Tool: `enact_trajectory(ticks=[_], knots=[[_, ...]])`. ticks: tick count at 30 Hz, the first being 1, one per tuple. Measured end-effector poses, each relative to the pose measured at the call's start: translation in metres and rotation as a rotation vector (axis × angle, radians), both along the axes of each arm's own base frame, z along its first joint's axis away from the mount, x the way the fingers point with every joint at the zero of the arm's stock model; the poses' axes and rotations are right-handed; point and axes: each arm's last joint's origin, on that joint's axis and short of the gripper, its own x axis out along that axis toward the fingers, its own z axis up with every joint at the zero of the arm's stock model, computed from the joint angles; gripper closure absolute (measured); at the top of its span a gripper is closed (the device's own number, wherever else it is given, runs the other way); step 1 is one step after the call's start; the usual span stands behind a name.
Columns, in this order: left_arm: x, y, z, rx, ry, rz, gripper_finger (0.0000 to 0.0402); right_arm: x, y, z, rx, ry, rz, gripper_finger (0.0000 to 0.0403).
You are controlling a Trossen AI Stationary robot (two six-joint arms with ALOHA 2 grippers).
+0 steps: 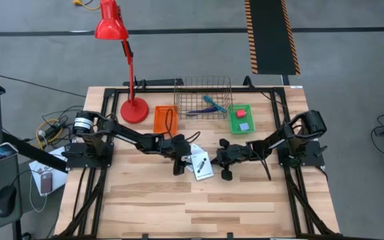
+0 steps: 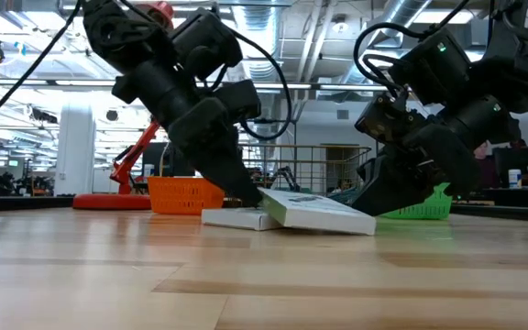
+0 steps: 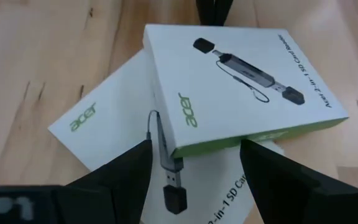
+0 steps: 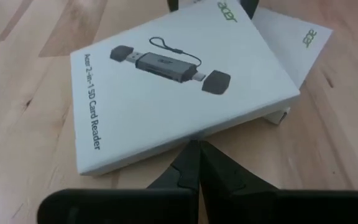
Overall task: Pick and place items into bin
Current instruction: Put the card reader box into the orange bin
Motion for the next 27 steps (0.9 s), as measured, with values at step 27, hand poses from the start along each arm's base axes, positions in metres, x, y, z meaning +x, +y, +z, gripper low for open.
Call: enact_trajectory(ticks=[27], knots=[[0.009, 0.0, 0.011, -0.008, -0.123, -0.044, 0.0168, -0.001, 0.0, -0.001, -0.001, 0.003, 0.0, 0.0403]])
